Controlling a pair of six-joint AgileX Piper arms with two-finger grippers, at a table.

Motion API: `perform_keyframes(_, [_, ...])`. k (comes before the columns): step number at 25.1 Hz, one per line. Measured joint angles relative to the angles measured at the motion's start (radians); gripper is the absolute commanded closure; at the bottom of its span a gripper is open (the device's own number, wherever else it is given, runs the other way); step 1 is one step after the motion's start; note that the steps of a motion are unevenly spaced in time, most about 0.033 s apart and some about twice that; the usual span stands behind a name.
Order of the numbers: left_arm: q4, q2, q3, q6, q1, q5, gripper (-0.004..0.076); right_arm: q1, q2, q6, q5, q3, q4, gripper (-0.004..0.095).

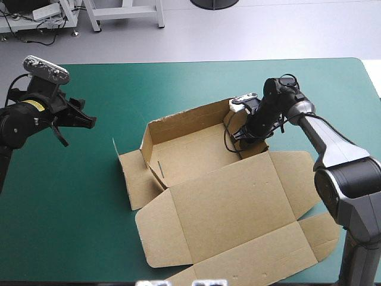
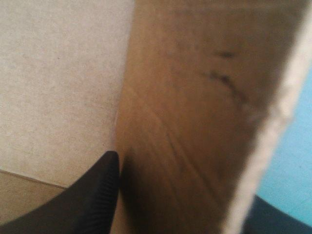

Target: Fold the box

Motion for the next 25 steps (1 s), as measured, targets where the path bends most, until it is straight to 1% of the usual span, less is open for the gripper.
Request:
perform_keyframes(3, [-0.015,0.000,0.000,0.004,0.000,0.000,0.0380,0.000,0.001,-0.001,-0.002,-0.006,-0.006,0.0931])
perform_keyframes(11, [-0.020,0.000,0.001,0.005,0.000,0.000,0.0380,0.005,0.007,-0.012,0.003,-0.094,0.011,0.0933])
perform_keyframes(14, [-0.020,0.000,0.001,0.005,0.000,0.000,0.0380,-0.015,0.005,-0.011,0.000,-0.140,0.051,0.0933])
perform_keyframes(16, [-0.020,0.000,0.001,0.005,0.000,0.003,0.0380,-0.054,-0.006,-0.020,-0.001,-0.154,0.109,0.0933])
perform_keyframes(17, [-0.016,0.000,0.002,0.005,0.000,0.006,0.0380,-0.115,-0.032,-0.039,0.003,-0.156,0.175,0.0933])
perform_keyframes(18, [-0.008,0.000,0.002,0.003,0.000,0.009,0.0380,-0.142,-0.045,-0.047,0.004,-0.157,0.204,0.0933])
perform_keyframes(19, [0.021,0.000,0.002,-0.015,0.000,0.008,0.0380,-0.208,-0.087,-0.060,0.002,-0.159,0.241,0.0933])
perform_keyframes(21, [0.075,0.000,0.003,-0.054,0.000,0.007,0.0380,-0.276,-0.166,-0.069,0.001,-0.159,0.241,0.0933])
perform_keyframes(23, [0.097,0.000,0.003,-0.075,0.000,0.007,0.0379,-0.303,-0.255,-0.087,0.005,-0.160,0.216,0.0933])
perform_keyframes(25, [0.096,0.000,0.003,-0.082,0.000,0.008,0.0379,-0.307,-0.344,-0.103,0.014,-0.161,0.201,0.0933])
